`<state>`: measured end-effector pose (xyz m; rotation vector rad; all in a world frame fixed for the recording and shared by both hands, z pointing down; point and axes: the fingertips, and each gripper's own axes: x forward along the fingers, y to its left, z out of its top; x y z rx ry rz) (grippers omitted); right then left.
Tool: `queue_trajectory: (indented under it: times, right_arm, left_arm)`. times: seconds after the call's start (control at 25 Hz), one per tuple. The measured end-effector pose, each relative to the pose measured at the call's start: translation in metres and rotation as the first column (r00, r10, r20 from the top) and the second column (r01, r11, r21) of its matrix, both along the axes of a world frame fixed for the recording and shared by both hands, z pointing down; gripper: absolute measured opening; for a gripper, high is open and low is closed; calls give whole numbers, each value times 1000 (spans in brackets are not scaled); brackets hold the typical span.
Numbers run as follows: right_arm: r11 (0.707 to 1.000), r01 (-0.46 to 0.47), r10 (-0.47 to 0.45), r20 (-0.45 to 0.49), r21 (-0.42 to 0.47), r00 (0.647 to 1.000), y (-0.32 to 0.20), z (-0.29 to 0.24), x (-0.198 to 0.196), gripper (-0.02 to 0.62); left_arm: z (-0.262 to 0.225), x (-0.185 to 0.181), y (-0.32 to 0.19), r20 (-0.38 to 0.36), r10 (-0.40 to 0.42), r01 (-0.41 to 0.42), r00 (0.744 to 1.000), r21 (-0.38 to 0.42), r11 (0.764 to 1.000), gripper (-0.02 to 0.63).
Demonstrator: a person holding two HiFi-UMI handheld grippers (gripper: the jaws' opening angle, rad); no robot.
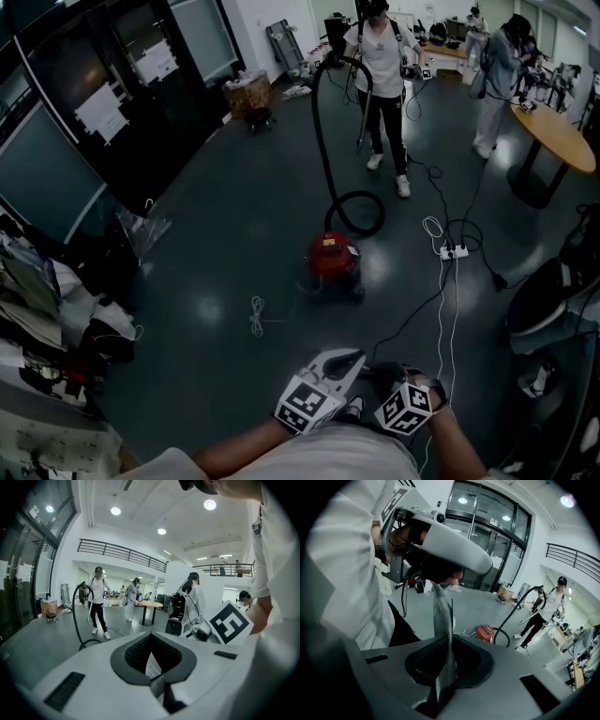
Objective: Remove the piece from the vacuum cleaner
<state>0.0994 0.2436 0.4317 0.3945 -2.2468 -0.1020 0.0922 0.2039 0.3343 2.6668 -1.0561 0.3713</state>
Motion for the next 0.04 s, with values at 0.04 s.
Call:
queue_trajectory:
  times: [0.04]
  right_arm:
    - [1000,-2,2,1,-1,1000,1,1,0,38]
  left_arm:
    - [1,0,1,1,1,-1,1000,0,1000,6]
